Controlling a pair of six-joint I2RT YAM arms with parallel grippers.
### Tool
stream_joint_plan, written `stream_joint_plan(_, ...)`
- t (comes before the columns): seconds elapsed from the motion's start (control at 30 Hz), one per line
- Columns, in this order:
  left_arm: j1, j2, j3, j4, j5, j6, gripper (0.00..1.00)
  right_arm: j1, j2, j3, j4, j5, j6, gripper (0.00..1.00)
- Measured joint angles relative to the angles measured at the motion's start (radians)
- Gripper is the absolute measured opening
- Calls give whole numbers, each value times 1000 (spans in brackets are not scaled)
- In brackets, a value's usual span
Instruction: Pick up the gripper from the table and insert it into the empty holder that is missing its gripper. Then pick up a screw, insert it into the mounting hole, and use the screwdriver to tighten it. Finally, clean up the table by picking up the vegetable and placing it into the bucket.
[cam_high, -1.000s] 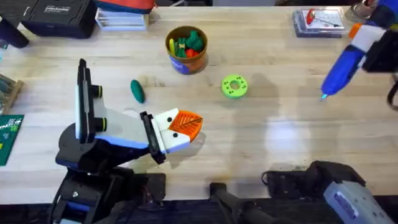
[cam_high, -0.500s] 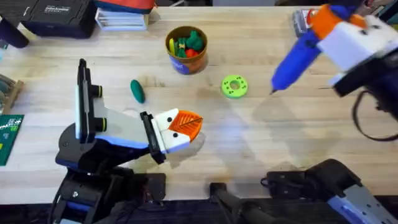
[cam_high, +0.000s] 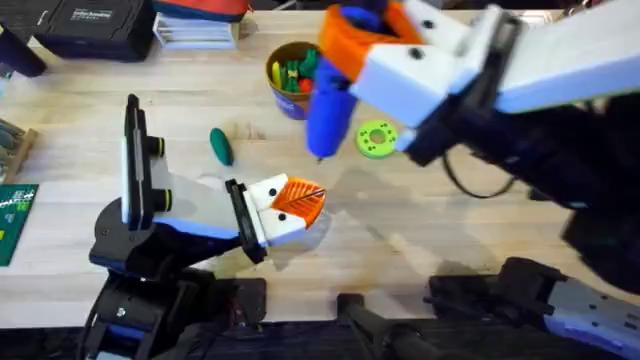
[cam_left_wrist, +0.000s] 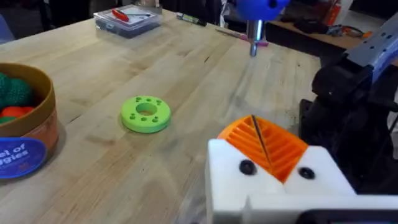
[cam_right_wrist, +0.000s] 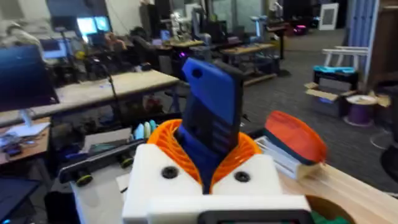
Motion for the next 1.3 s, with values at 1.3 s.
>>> stream_joint_plan(1.3,0,0,0,0,0,0,8,147,247,0,196,-3,5,24)
